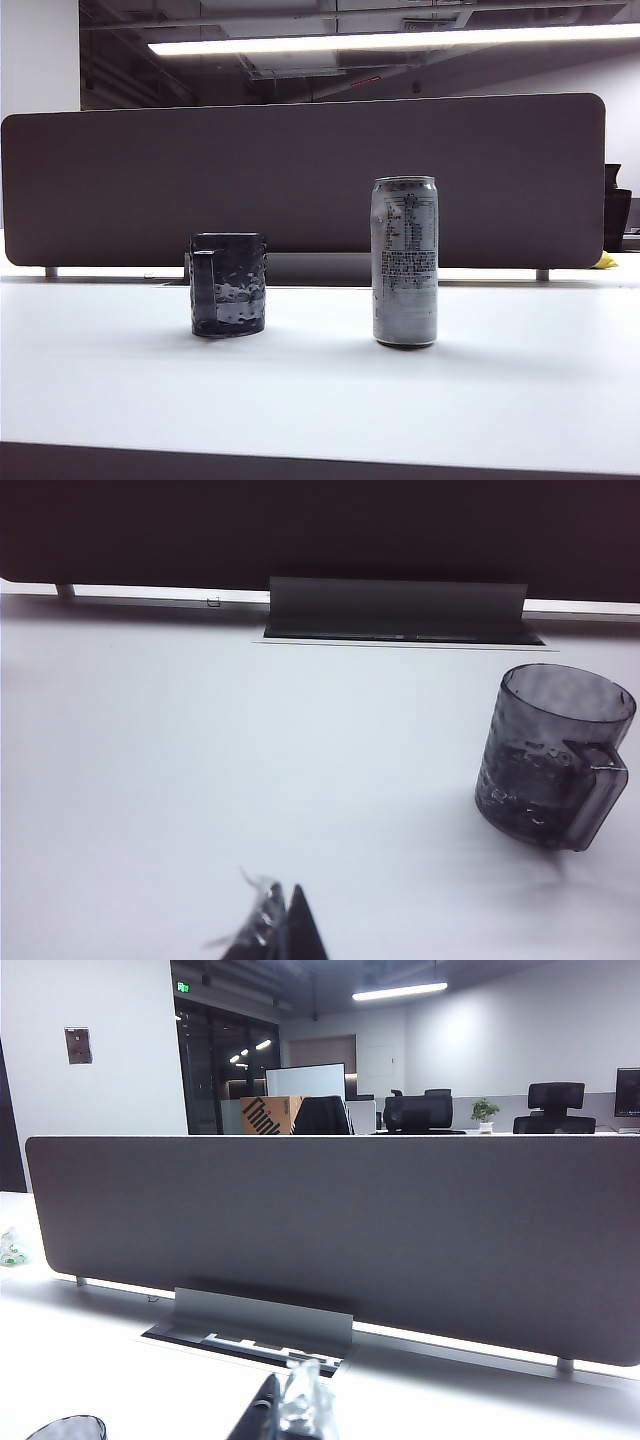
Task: Pick up the metal can, pour some water into the cup, then place the can back on the table.
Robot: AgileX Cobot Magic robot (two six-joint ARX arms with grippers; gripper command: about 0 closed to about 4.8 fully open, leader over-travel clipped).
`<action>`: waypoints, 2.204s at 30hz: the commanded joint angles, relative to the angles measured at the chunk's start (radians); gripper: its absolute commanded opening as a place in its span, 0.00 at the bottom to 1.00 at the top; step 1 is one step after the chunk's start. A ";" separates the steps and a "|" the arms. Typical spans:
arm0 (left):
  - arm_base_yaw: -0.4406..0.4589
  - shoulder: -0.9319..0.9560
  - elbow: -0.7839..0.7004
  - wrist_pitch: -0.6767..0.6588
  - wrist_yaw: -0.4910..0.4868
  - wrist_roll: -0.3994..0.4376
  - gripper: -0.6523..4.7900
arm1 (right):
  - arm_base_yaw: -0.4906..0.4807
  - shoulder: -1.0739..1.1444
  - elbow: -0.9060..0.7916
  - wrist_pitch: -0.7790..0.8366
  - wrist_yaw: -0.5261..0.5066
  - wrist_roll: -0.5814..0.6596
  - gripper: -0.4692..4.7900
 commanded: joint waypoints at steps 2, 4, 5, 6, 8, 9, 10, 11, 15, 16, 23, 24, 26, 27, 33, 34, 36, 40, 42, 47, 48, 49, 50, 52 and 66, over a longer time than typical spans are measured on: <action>0.003 0.001 0.001 0.011 0.003 -0.003 0.11 | 0.001 -0.002 0.004 0.011 -0.002 0.005 0.09; 0.003 0.001 0.001 0.011 0.003 -0.003 0.11 | 0.001 -0.002 0.004 0.010 -0.002 0.005 0.09; 0.003 0.001 0.001 0.011 0.003 -0.003 0.11 | 0.001 -0.002 0.004 0.010 -0.002 0.005 0.09; 0.003 0.001 0.001 0.011 0.003 -0.003 0.11 | 0.001 -0.002 0.004 0.010 -0.002 0.005 0.09; 0.003 0.001 0.001 0.011 0.003 -0.003 0.11 | 0.001 -0.002 0.004 0.004 -0.002 0.003 0.09; 0.003 0.002 0.001 0.011 0.003 -0.003 0.11 | 0.001 -0.003 0.004 -0.002 -0.001 0.003 0.09; 0.003 0.001 0.001 0.011 0.003 -0.003 0.11 | -0.002 -0.006 0.004 -0.014 -0.001 0.003 0.09; 0.003 0.001 0.001 0.011 0.003 -0.003 0.11 | -0.012 -0.014 0.004 -0.037 -0.002 0.003 0.09; 0.002 0.001 0.001 0.011 0.002 -0.003 0.11 | -0.195 -0.116 -0.007 -0.176 -0.136 0.002 0.09; 0.002 0.001 0.001 0.011 0.000 -0.003 0.11 | -0.251 -0.135 -0.021 -0.189 -0.154 0.005 0.09; 0.003 0.001 0.001 0.011 -0.004 -0.003 0.11 | -0.532 -0.221 -0.192 -0.166 -0.201 0.028 0.09; 0.002 0.001 0.002 0.011 0.000 -0.003 0.11 | -0.544 -0.232 -0.225 -0.163 -0.216 0.040 0.09; 0.002 0.001 0.001 0.011 0.002 -0.003 0.11 | -0.550 -0.249 -0.279 -0.158 -0.212 0.049 0.09; 0.002 0.001 0.001 0.011 0.002 -0.003 0.11 | -0.552 -0.249 -0.312 -0.143 -0.218 0.058 0.09; 0.002 0.001 0.001 0.011 0.001 -0.003 0.11 | -0.550 -0.249 -0.430 -0.097 -0.238 0.122 0.09; 0.002 0.001 0.001 0.011 0.001 -0.003 0.11 | -0.549 -0.249 -0.446 -0.082 -0.239 0.122 0.09; 0.002 0.001 0.001 0.011 0.001 -0.003 0.11 | -0.541 -0.249 -0.473 -0.049 -0.246 0.127 0.09; 0.002 0.001 0.001 0.011 0.001 -0.003 0.11 | -0.527 -0.249 -0.500 -0.019 -0.240 0.123 0.09; 0.002 0.001 0.001 0.011 0.001 -0.003 0.11 | -0.525 -0.249 -0.500 -0.014 -0.237 0.118 0.09; 0.002 0.001 0.001 0.011 0.001 -0.003 0.11 | -0.521 -0.249 -0.500 -0.014 -0.202 0.104 0.09; 0.002 0.001 0.001 0.011 0.001 -0.003 0.11 | -0.521 -0.249 -0.500 -0.014 -0.203 0.104 0.09; 0.002 0.001 0.001 0.011 0.001 -0.003 0.11 | -0.521 -0.249 -0.500 -0.014 -0.203 0.104 0.09; 0.002 0.001 0.001 0.011 0.001 -0.003 0.11 | -0.521 -0.249 -0.500 -0.014 -0.203 0.105 0.09; 0.002 0.001 0.001 0.011 0.001 -0.003 0.11 | -0.521 -0.249 -0.500 -0.014 -0.204 0.105 0.09; 0.002 0.001 0.001 0.011 0.001 -0.003 0.11 | -0.497 -0.249 -0.500 -0.015 -0.201 0.090 0.09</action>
